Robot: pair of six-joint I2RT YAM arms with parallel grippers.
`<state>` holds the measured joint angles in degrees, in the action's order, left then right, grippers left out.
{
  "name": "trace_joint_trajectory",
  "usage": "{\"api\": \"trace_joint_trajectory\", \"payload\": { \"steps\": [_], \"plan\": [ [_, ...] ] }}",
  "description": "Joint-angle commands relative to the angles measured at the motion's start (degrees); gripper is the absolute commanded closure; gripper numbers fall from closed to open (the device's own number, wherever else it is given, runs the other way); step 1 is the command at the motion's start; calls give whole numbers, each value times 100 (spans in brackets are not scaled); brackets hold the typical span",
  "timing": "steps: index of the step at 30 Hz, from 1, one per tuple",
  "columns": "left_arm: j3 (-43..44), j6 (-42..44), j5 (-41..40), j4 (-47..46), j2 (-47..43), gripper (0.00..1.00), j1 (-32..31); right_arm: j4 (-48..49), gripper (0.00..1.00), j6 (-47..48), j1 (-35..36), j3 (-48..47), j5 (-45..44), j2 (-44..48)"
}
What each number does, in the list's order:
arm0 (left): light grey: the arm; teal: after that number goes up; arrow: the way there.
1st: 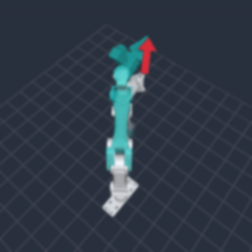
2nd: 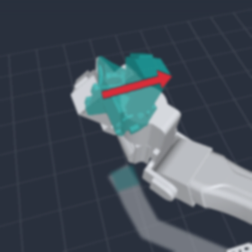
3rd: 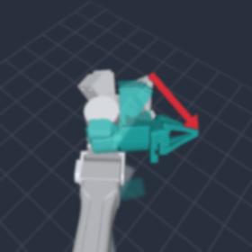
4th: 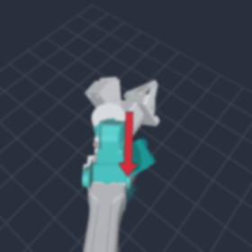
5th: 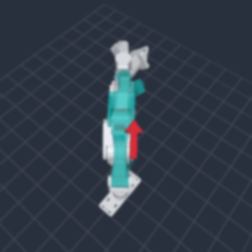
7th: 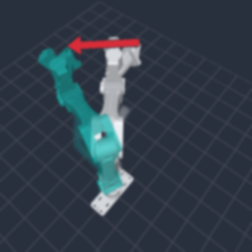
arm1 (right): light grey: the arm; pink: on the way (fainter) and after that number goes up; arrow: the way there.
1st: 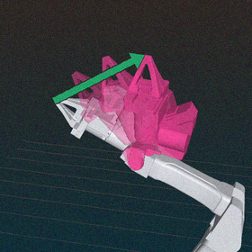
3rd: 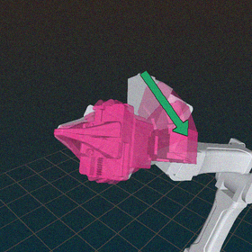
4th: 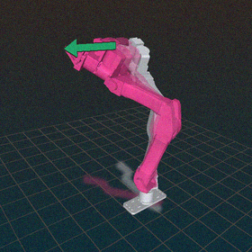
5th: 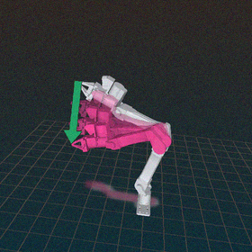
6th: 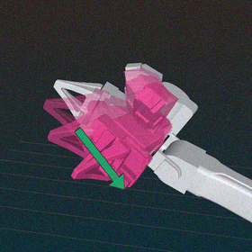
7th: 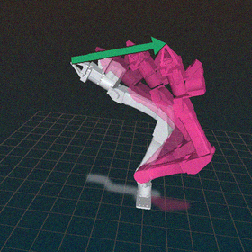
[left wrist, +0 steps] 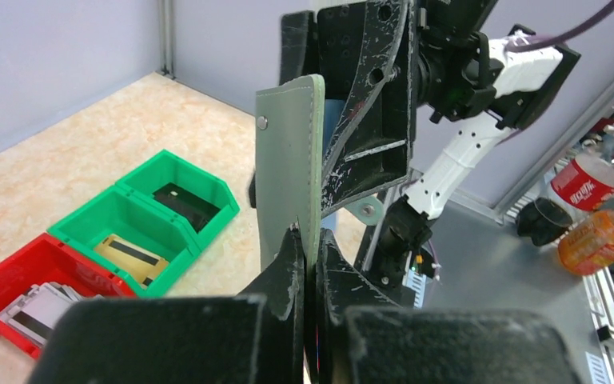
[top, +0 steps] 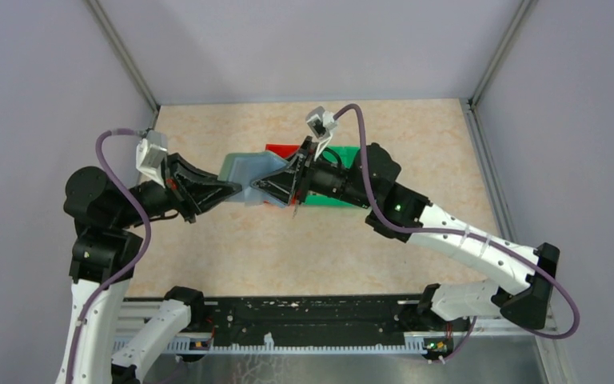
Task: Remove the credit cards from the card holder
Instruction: Remove the credit card from the card holder.
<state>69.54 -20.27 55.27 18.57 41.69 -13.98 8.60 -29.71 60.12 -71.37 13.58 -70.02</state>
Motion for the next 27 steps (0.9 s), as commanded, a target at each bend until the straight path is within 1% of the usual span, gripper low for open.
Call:
{"api": "trace_joint_trajectory", "payload": {
  "steps": [1,3,4,5,7,10,11,12,13,15,16,17,18,19,20,21,22,24,25,26,27],
  "plan": [
    [89,-205,477,-187,-53,98,-70,414,76,109,125,-68,-362,154],
    [184,-209,577,-140,-17,94,-69,379,91,213,122,37,-428,318],
    [218,-265,648,-146,8,93,-70,378,97,252,115,106,-444,395],
    [236,-325,721,-174,37,90,-70,387,100,291,114,157,-444,468],
    [247,-452,859,-259,70,85,-70,338,100,345,121,202,-431,558],
    [244,-655,1041,-391,115,72,-70,320,100,361,114,198,-260,594],
    [249,-702,1069,-423,126,71,-70,325,100,361,114,195,-176,611],
    [256,-733,1081,-450,140,73,-70,334,100,361,114,200,-80,616],
    [272,-736,1058,-463,152,79,-70,326,100,393,114,202,4,634],
    [382,-608,886,-359,180,99,-70,286,100,471,103,214,227,681],
    [472,-492,748,-156,200,100,-70,302,97,482,46,267,432,751],
    [549,-335,637,-20,222,100,-70,350,82,458,5,332,641,817],
    [619,-225,561,71,237,100,-70,433,62,404,-97,413,849,905],
    [644,-135,473,134,238,100,-70,526,46,342,-179,499,1010,1010],
    [637,-42,410,165,230,100,-70,600,35,259,-249,572,1044,1114],
    [613,30,368,173,209,100,-70,656,27,182,-313,619,974,1207],
    [572,117,274,167,173,100,-70,705,21,112,-349,654,793,1271],
    [487,209,168,129,135,100,-70,760,15,80,-368,616,702,1271],
    [457,238,147,94,122,100,-70,752,10,37,-361,562,721,1196],
    [419,242,133,60,109,100,-70,783,3,-58,-356,509,739,1071],
    [401,243,121,29,112,100,-70,788,2,-148,-316,443,689,950]
  ]
}}
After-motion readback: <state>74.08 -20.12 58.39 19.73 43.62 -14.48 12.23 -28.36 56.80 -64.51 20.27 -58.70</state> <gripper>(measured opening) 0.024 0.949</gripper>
